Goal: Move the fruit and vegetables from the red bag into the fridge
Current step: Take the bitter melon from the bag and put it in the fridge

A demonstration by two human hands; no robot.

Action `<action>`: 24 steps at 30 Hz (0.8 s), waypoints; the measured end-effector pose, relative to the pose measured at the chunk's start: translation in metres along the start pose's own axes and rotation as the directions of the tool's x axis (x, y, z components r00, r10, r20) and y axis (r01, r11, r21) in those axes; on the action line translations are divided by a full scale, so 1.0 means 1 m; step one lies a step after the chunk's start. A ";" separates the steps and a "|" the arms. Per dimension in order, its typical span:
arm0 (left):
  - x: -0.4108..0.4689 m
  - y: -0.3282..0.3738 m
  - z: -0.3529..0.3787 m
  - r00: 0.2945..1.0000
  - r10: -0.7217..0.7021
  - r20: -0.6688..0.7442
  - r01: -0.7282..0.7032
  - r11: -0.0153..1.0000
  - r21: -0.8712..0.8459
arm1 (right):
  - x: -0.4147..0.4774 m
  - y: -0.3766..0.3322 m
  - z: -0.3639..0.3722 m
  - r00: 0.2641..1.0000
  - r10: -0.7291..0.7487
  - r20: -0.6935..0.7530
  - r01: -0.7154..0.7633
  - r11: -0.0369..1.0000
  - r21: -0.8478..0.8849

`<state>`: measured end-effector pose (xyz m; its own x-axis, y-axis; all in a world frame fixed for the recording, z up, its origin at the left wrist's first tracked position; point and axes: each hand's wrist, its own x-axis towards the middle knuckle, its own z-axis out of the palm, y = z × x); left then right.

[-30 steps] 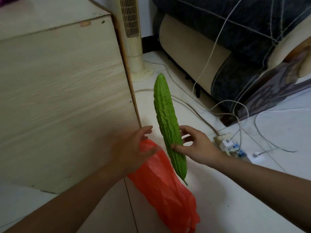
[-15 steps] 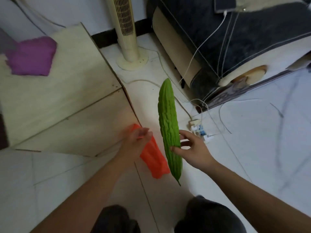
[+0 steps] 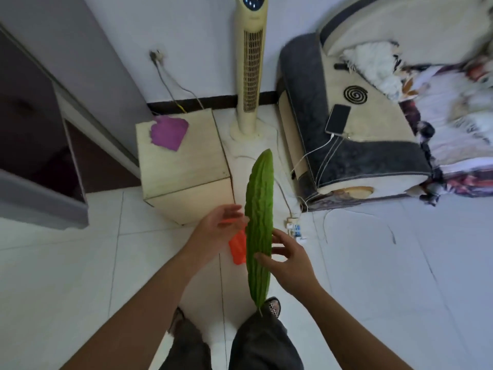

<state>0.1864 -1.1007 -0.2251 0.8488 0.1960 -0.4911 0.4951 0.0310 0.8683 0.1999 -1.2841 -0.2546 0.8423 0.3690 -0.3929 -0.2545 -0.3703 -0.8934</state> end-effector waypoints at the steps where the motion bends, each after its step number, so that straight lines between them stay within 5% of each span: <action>1: -0.010 0.006 0.000 1.000 0.019 0.011 -0.019 1.000 -0.007 | -0.005 -0.010 0.002 0.999 -0.026 0.028 0.026 1.000 -0.001; 14: -0.118 -0.016 -0.093 0.967 0.214 -0.139 -0.228 0.969 -0.098 | -0.068 -0.085 0.103 0.956 -0.229 0.182 0.232 0.973 0.004; 24: -0.237 -0.077 -0.273 0.892 0.242 -0.381 -0.279 0.959 -0.045 | -0.132 -0.124 0.284 0.940 -0.273 0.202 0.264 0.962 0.071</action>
<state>-0.1037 -0.8816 -0.1557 0.8062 0.5562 -0.2014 0.2300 0.0189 0.9730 -0.0147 -1.0449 -0.1542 0.7655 0.6206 -0.1696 -0.0562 -0.1981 -0.9786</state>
